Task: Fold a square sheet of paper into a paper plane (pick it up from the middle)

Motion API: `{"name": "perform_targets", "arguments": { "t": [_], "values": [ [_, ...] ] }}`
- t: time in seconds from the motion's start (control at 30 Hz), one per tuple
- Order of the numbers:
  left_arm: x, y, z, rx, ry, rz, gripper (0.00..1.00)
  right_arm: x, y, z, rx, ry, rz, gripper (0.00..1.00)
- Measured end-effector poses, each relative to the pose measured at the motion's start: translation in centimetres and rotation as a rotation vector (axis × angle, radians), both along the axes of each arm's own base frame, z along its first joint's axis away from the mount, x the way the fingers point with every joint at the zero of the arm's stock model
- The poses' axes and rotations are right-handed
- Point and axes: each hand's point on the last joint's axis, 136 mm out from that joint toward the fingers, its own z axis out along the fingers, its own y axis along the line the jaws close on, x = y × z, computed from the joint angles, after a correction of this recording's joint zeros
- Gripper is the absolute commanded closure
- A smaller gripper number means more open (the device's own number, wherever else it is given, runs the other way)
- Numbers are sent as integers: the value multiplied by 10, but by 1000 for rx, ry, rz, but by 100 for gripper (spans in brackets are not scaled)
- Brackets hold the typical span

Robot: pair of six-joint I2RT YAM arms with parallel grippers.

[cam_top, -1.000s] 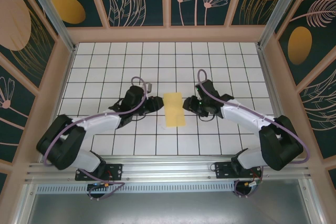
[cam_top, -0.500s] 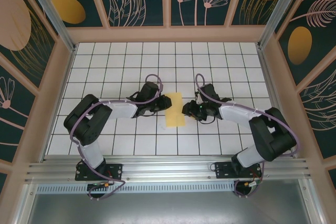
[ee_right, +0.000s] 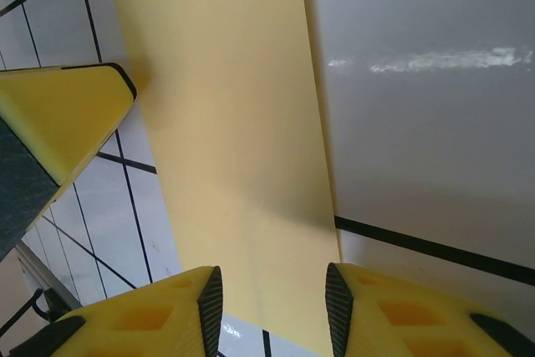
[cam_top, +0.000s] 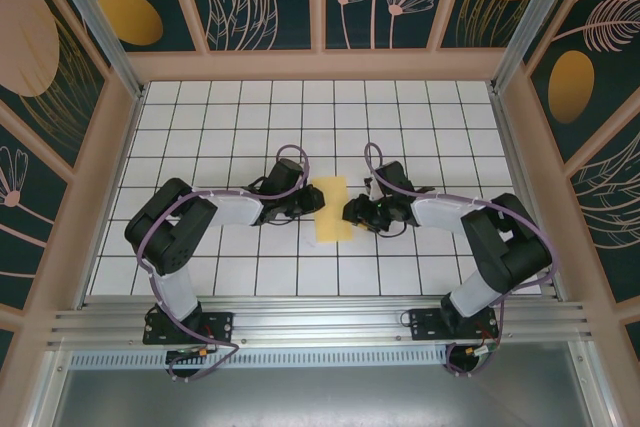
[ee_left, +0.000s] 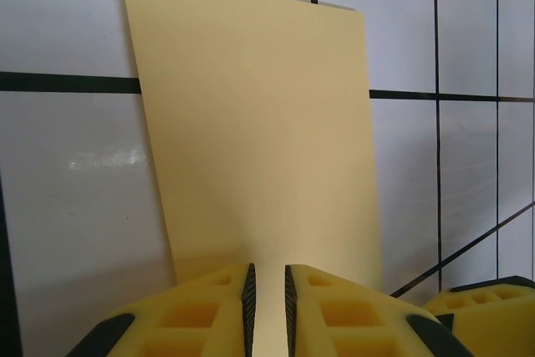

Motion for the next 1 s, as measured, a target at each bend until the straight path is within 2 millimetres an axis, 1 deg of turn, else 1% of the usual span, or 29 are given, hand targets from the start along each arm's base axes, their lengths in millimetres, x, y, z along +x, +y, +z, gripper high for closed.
{"name": "perform_targets", "arguments": {
  "t": [0.13, 0.27, 0.5, 0.87, 1.0],
  "values": [
    [-2, 1, -3, 4, 6, -1, 79, -5, -1, -4, 2, 10, 5, 60],
    [-3, 2, -11, 14, 21, -2, 80, -9, -3, -9, 1, 20, 7, 60],
    [-3, 1, -11, 10, 21, -4, 80, -9, -1, -10, 27, 28, 14, 61],
    [-3, 1, -11, 11, 16, -13, 80, 0, 8, -1, 85, -5, 12, 62],
    [-3, 1, -11, 14, 9, -25, 79, 4, 8, -3, 91, 6, 6, 62]
  ]
}}
